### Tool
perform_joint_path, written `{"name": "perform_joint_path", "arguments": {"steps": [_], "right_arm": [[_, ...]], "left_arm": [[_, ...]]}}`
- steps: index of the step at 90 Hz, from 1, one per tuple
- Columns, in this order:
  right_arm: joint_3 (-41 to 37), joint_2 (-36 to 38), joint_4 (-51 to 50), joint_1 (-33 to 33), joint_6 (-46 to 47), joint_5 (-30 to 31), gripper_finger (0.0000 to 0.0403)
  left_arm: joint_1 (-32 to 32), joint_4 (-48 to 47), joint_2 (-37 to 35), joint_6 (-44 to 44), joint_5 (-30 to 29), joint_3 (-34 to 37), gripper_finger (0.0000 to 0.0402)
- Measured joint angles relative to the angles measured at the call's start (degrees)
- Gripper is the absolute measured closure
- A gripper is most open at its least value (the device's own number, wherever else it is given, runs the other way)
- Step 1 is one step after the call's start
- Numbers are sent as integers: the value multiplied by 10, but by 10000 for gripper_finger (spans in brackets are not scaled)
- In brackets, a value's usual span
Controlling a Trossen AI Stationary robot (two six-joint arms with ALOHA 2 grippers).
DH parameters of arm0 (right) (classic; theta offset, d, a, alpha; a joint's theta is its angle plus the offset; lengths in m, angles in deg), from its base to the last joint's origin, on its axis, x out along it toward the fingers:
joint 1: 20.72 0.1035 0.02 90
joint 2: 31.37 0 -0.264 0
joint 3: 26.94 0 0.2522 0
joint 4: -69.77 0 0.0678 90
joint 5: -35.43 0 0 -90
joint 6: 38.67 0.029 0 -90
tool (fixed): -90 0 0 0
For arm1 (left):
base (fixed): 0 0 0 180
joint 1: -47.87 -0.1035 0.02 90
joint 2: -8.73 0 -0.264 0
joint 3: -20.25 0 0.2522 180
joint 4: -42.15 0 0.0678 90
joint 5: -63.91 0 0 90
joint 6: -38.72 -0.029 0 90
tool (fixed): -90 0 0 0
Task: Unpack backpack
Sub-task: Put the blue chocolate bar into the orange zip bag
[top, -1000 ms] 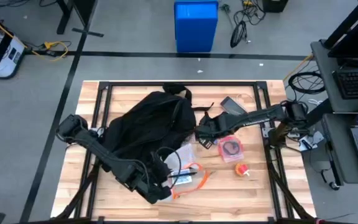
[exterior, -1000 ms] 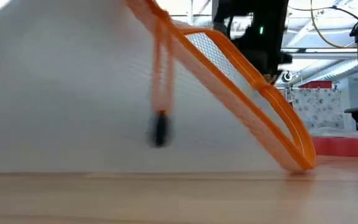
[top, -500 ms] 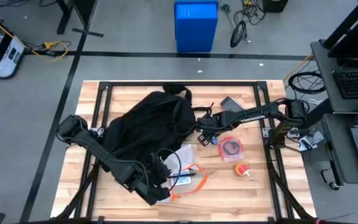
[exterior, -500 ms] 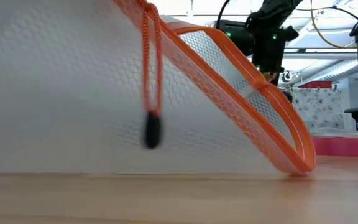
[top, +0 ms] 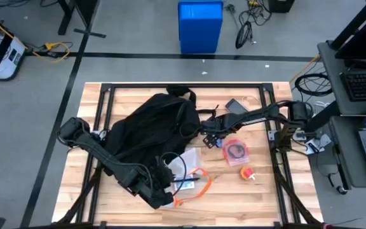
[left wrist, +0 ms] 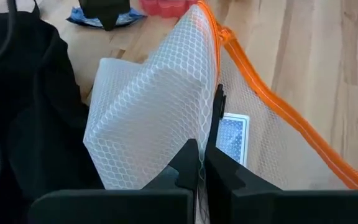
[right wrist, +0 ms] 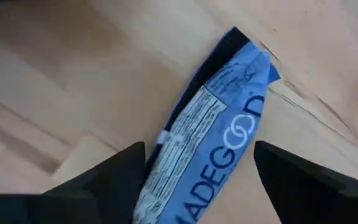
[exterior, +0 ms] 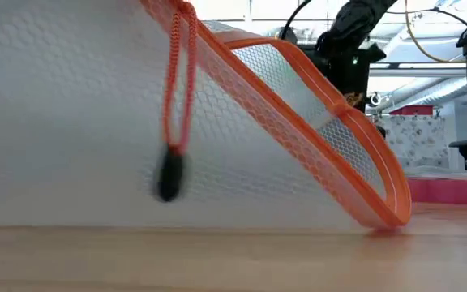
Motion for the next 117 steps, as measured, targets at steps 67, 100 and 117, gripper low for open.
{"name": "perform_joint_path", "arguments": {"steps": [67, 100, 117], "right_arm": [[2, -16, 10, 0, -22, 3, 336], [52, -21, -34, 25, -37, -11, 359], [113, -20, -124, 69, -35, -23, 381]], "left_arm": [[0, 1, 0, 0, 0, 0, 402], [0, 0, 0, 0, -2, 0, 402], [0, 1, 0, 1, -2, 0, 402]]}}
